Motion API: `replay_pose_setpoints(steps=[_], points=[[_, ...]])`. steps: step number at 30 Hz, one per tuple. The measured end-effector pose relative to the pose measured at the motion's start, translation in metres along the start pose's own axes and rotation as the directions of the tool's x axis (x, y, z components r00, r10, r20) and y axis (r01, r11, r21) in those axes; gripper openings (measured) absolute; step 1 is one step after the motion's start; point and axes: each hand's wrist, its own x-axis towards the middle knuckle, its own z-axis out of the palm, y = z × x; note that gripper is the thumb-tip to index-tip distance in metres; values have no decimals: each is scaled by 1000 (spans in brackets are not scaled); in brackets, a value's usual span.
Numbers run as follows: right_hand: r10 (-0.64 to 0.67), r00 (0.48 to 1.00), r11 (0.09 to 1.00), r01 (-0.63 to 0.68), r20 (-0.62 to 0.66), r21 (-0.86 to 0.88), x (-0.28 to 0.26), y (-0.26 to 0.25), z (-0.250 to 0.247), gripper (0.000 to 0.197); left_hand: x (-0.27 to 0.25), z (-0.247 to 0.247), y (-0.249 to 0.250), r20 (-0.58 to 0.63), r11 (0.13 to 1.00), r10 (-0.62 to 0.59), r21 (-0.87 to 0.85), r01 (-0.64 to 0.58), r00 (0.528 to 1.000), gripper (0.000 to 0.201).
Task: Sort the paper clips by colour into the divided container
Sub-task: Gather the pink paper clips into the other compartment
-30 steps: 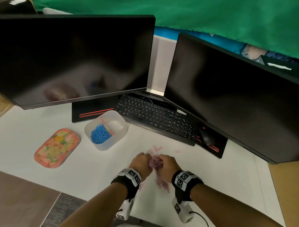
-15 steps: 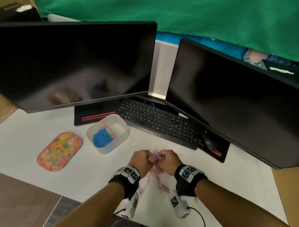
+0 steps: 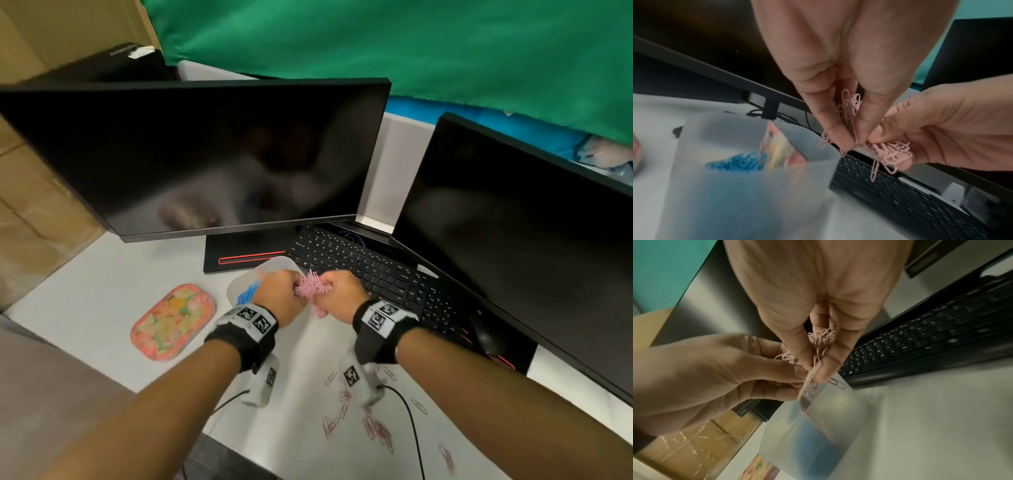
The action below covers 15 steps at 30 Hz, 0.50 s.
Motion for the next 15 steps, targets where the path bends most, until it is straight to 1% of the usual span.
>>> replay_pose_setpoints(steps=[2,3,5,7,9,10,12,15], points=[[-7,1000,1000,7,-15,-13,19,-13,4,17,12,-14,-6,-20,999,-22,36,23,1000,7],[-4,1000,1000,4,-22,-25,28,-17,7,16,18,-19,-8,-10,998,-43,46,44,999,6],[8,999,995,-12,-38,-95,44,-24,12,15,29,-26,-11,26,994,-89,59,88,996,7],[17,999,985,-25,-46,-170,54,-30,18,7,39,-30,-15,45,990,-123,75,120,991,10],[34,998,972,-43,-46,-230,60,-34,23,10,45,-31,-18,78,986,-152,84,146,985,11],[44,998,967,-55,-49,-247,63,-36,26,10,47,-31,-19,96,983,-165,94,156,982,8],[68,997,959,-78,-46,-274,67,-41,31,6,50,-30,-20,129,978,-184,124,168,975,14],[90,995,939,-97,-36,-330,71,-45,35,24,52,-30,-20,156,972,-195,165,169,968,23]])
